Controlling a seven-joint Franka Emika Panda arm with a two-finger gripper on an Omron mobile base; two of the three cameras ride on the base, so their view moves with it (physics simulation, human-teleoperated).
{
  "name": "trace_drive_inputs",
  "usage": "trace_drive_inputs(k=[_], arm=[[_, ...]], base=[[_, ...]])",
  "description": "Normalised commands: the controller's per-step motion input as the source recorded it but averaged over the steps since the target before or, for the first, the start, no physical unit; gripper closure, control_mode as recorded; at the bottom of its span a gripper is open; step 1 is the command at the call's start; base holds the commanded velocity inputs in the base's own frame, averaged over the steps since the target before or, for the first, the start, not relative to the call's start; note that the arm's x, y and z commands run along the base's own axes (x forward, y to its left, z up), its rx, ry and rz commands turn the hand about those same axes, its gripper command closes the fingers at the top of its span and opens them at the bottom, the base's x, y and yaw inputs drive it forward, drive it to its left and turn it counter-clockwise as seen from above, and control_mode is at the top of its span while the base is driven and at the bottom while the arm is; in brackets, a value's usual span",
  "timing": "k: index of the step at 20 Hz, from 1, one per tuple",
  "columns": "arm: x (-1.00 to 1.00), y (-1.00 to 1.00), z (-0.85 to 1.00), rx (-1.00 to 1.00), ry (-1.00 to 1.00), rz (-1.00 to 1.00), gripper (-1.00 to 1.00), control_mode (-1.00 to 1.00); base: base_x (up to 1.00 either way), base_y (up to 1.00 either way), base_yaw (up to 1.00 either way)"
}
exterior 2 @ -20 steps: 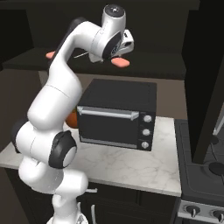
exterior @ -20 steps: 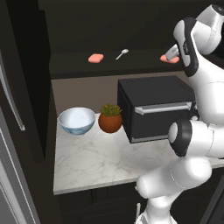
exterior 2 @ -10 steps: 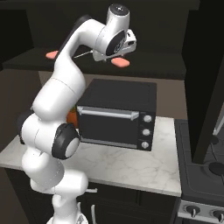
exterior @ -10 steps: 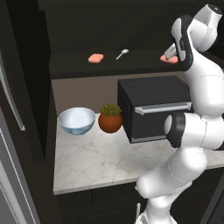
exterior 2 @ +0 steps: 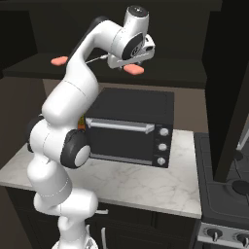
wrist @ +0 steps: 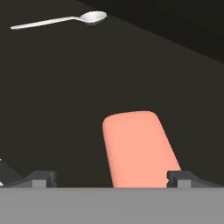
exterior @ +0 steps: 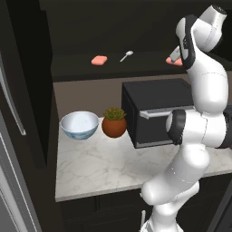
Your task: Pick the bar soap and bar soap from the cabinet and place them on the counter.
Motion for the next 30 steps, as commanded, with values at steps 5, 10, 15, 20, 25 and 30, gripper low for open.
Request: trace_drive_inputs(k=[5,10,15,20,25,30], arm=[[0.23,-0.05,-0.08,0.00,0.04,0.01,-1.00,-1.00],[0.24,-0.07,-0.09,0.00,0.04,0.01,-1.00,-1.00],[0.18,-0.08,-0.10,0.00,0.05,0.01,-1.00,-1.00],[0.19,-0.02,-0.17,0.00,0.07,0.01,-1.00,-1.00],[0.15,0.00,-0.23,-0.01,0.07,0.00,1.00,-1.00],[-0.02,-0.02,-0.08,-0.01,0.00,0.01,1.00,-1.00]], base=[[0.00,0.00,0.00],[0.00,0.00,0.00],[0.00,0.00,0.00],[0.00,0.00,0.00],[0.00,0.00,0.00],[0.00,0.00,0.00]])
